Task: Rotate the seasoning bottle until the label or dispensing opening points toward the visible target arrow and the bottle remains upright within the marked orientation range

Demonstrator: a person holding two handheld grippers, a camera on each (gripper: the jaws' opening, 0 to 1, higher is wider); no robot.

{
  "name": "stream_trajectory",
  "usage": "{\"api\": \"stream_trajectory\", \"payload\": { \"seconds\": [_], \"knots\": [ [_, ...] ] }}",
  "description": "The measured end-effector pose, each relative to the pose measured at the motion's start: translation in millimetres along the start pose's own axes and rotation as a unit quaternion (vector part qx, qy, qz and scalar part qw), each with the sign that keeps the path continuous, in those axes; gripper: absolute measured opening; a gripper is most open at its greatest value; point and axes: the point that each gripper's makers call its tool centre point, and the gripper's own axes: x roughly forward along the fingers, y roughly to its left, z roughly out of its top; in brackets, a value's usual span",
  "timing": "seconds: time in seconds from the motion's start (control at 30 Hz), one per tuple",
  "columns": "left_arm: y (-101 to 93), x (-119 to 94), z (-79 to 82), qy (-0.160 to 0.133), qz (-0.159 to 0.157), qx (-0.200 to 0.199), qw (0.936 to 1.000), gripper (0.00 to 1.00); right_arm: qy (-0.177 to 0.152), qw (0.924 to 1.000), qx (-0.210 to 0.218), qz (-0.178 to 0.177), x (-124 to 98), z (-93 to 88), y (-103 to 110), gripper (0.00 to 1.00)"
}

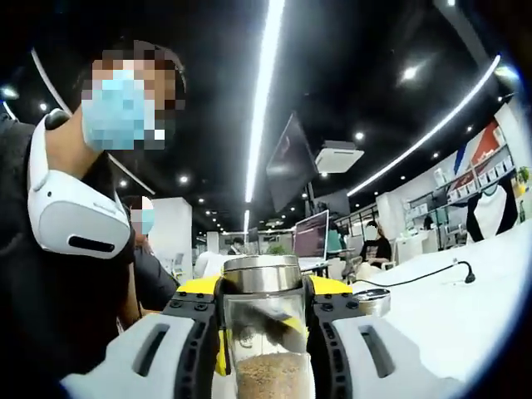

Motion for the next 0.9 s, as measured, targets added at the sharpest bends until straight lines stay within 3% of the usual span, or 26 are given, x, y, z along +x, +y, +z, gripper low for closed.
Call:
{"api": "stream_trajectory", "payload": {
  "seconds": [0.43,0.5,0.53,0.63,0.77,0.9],
  "knots": [
    [28.3,-1,-18.5,0.034,0.095,0.011,0.9948,0.41,0.033,0.995,-0.002,-0.094,7,-18.6,-29,0.4],
    [32.8,-2,-19.8,0.035,0.114,0.01,0.9927,0.41,0.044,0.9918,-0.017,-0.119,9,-22.0,-33,0.41],
    [38.6,-3,-20.5,0.039,0.144,0.014,0.9887,0.41,0.057,0.9881,-0.037,-0.138,10,-25.3,-38,0.42],
    [43.8,-1,-22.3,0.059,0.183,0.051,0.98,0.41,0.075,0.9804,-0.071,-0.168,13,-29.7,-44,0.44],
    [44.7,2,-20.1,0.044,0.192,0.035,0.9798,0.41,0.06,0.9777,-0.066,-0.19,14,-26.4,-48,0.46],
    [44.5,5,-21.2,0.044,0.203,0.029,0.9778,0.41,0.077,0.9684,-0.089,-0.22,14,-30.2,-52,0.5]
  ]
}}
